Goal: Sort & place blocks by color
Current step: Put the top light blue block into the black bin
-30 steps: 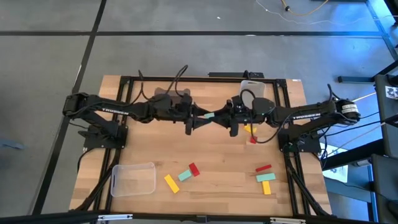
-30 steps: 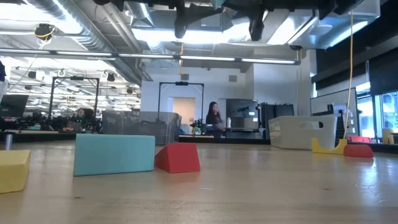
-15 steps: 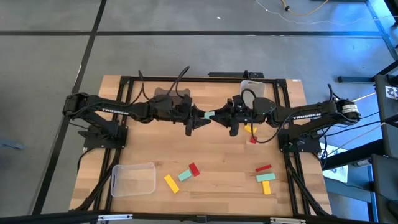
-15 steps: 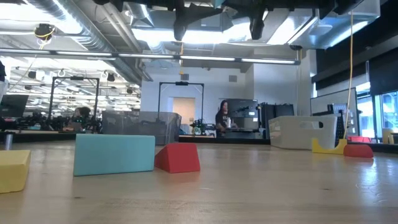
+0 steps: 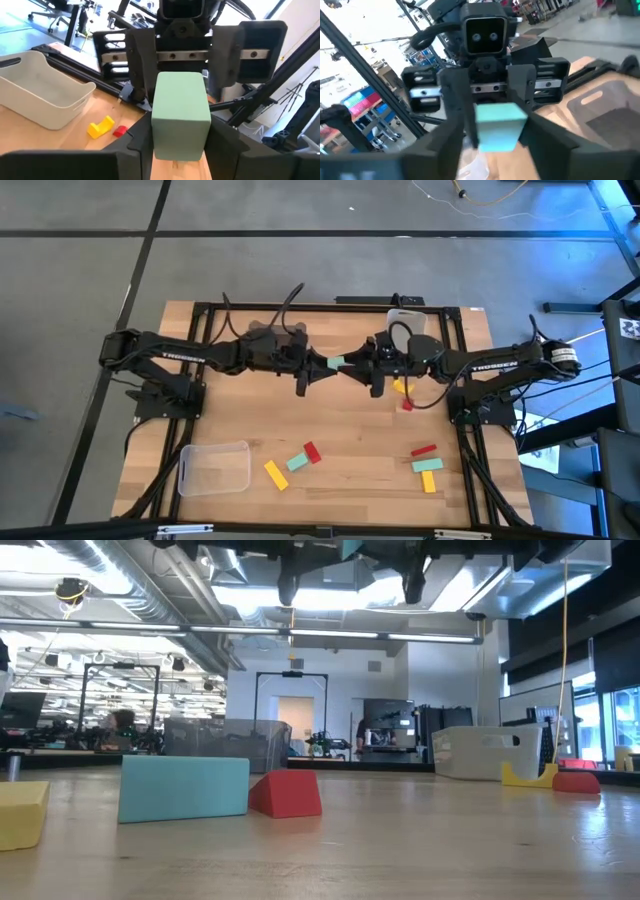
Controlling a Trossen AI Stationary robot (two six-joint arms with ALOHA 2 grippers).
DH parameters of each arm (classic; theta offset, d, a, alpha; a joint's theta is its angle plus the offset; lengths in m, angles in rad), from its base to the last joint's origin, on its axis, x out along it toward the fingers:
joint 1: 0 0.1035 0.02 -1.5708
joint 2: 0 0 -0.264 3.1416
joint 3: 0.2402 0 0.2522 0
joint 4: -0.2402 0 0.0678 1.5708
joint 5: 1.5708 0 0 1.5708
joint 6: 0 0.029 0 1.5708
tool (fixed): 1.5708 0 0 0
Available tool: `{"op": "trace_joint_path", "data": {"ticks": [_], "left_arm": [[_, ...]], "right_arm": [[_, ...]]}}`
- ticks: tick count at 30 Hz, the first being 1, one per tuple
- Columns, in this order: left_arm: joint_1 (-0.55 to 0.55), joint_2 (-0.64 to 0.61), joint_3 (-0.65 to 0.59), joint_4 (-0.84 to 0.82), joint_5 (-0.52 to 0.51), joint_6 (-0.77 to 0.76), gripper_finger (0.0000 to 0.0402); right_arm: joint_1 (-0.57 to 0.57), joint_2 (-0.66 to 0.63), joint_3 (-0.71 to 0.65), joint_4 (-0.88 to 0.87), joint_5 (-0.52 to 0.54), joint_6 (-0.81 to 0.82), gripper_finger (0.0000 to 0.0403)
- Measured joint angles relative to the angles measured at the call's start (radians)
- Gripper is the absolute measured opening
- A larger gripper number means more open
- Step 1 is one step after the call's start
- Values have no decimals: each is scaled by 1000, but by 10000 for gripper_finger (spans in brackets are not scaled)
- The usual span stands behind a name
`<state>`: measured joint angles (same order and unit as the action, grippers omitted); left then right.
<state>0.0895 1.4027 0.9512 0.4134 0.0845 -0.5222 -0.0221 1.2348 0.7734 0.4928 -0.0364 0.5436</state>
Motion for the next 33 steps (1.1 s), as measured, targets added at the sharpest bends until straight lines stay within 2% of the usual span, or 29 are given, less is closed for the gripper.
{"op": "trace_joint_path", "data": {"ticks": [3,6,11,15,19,24,27,33], "left_arm": [[17,-37,0,-74,-12,23,124],[37,-89,0,-165,-28,65,124],[59,-201,-2,-275,-33,166,124],[60,-283,-46,-271,-74,217,124],[54,-358,-170,-175,-121,203,124],[39,-437,-386,161,-143,135,124],[37,-457,-465,323,-160,129,124],[37,-473,-478,337,-172,114,124]], "right_arm": [[-19,-44,0,-55,-16,-11,274],[-45,-108,2,-152,-20,-28,315],[-101,-242,2,-355,-13,-49,327],[-127,-346,2,-495,-13,-59,329],[-133,-435,2,-570,-10,-59,329],[-133,-497,1,-554,-5,-101,330],[-133,-505,1,-516,2,-110,330],[-133,-504,1,-497,1,-111,330]]}}
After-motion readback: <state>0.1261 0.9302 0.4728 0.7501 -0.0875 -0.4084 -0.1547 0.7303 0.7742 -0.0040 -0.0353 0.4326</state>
